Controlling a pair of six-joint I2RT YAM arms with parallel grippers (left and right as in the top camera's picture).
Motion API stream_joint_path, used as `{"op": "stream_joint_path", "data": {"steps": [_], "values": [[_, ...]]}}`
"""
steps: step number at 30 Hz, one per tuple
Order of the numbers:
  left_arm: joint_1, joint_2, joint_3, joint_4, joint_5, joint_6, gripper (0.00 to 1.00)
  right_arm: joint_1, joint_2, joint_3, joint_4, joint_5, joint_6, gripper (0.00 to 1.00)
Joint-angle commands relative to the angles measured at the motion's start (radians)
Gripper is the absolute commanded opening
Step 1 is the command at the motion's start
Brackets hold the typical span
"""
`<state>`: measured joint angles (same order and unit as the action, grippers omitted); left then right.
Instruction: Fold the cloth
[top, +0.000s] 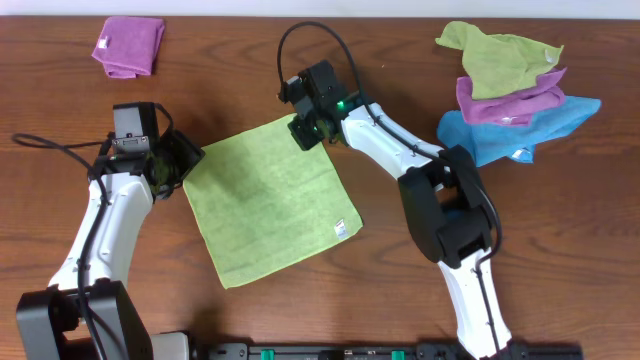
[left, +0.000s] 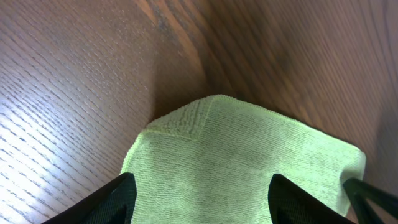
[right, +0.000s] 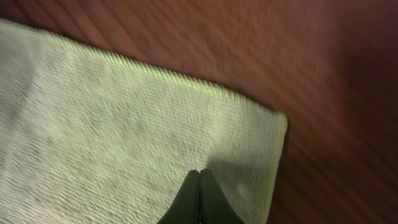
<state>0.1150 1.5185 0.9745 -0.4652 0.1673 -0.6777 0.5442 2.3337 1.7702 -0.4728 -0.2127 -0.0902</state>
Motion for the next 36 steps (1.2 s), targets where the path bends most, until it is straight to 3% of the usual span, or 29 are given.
{"op": "stream_joint_path", "data": {"steps": [1,23,26,32,36], "values": [[0.003,0.007,-0.012,-0.002,0.010,-0.003,0.69,-0.002,0.016,0.006,0.018,-0.031,0.027,0.02],[0.003,0.007,-0.012,-0.002,0.010,-0.003,0.70,-0.003,0.057,0.006,0.040,0.007,0.087,0.01],[0.003,0.007,-0.012,-0.002,0.011,-0.003,0.70,-0.011,0.057,0.006,0.025,0.089,0.114,0.01],[0.002,0.007,-0.012,-0.002,0.018,-0.003,0.70,-0.120,0.056,0.006,-0.087,0.187,0.174,0.01],[0.000,0.007,-0.012,0.003,0.017,-0.002,0.69,-0.208,0.056,0.006,-0.111,0.089,0.202,0.01]]}}
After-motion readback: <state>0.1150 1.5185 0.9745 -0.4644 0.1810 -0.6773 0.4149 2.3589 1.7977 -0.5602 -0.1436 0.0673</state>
